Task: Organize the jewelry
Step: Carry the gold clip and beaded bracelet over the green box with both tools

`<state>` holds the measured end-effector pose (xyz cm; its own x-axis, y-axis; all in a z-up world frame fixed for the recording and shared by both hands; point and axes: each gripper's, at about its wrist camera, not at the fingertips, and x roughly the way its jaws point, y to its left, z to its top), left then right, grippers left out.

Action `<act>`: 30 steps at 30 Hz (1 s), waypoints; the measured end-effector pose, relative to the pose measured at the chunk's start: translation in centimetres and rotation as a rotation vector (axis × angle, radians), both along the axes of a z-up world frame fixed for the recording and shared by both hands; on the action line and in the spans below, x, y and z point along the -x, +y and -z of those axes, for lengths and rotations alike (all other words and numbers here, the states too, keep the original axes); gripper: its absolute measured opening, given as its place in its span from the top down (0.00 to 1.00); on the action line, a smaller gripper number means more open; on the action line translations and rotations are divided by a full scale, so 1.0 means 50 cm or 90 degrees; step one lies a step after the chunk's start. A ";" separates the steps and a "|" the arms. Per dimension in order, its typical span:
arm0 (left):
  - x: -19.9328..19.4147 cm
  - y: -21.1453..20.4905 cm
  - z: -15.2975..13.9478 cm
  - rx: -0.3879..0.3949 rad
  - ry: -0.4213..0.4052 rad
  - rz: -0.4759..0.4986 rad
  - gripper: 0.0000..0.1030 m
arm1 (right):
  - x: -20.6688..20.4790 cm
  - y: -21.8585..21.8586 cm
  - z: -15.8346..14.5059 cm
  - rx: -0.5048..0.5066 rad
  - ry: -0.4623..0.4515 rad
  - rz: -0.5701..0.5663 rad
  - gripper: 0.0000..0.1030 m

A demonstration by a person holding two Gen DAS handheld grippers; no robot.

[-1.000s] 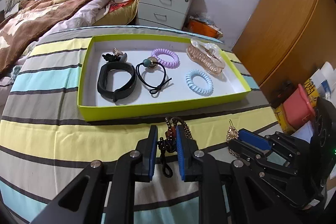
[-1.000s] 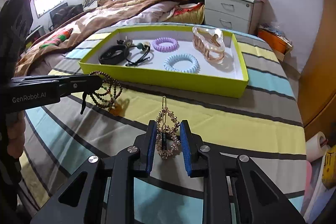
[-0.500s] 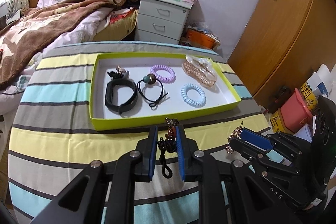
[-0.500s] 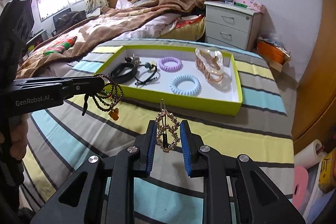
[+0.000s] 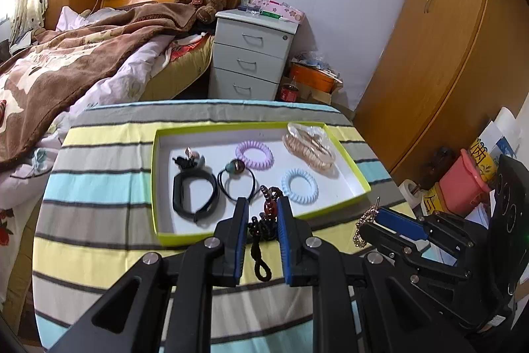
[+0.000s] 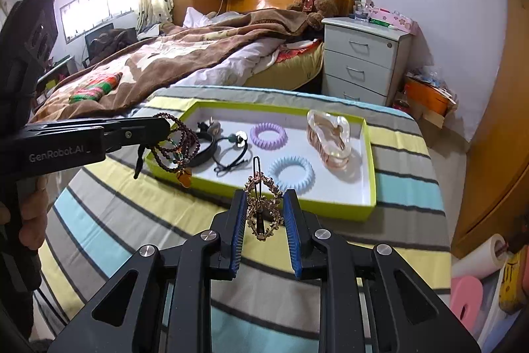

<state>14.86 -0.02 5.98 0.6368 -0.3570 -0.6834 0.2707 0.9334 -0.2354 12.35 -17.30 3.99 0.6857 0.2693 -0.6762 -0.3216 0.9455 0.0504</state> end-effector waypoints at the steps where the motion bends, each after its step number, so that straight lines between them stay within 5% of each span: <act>1: -0.007 0.001 -0.001 0.001 0.002 -0.001 0.82 | -0.004 -0.001 -0.001 -0.001 0.000 0.000 0.77; 14: -0.094 0.007 0.019 0.007 0.025 -0.017 0.82 | -0.106 -0.004 0.015 -0.011 0.024 0.011 0.77; 30: -0.105 -0.014 0.097 -0.019 0.080 -0.015 0.82 | -0.203 0.026 0.056 -0.022 0.062 0.016 0.77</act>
